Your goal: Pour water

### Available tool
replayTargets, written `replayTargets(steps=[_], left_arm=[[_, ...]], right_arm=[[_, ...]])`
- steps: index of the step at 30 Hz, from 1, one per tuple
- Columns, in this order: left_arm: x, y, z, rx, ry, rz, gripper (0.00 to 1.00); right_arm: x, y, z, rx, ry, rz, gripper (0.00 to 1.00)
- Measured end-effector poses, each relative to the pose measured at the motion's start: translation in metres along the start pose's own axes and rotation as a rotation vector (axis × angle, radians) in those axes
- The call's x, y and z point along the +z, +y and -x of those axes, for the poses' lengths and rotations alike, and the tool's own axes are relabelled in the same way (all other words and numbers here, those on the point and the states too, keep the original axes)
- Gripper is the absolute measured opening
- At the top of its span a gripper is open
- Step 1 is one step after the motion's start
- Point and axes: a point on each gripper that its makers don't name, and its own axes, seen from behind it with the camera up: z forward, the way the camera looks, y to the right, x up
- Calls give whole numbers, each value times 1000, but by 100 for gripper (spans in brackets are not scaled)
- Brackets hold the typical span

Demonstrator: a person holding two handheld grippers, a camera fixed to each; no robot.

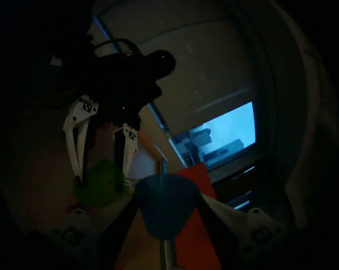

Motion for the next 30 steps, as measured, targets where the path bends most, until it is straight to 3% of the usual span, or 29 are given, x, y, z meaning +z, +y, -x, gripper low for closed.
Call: replayTargets(steps=[30], left_arm=[[3,3,2,13,-10,9,85]], right_arm=[[2,10,4,-65,-20,24,93]])
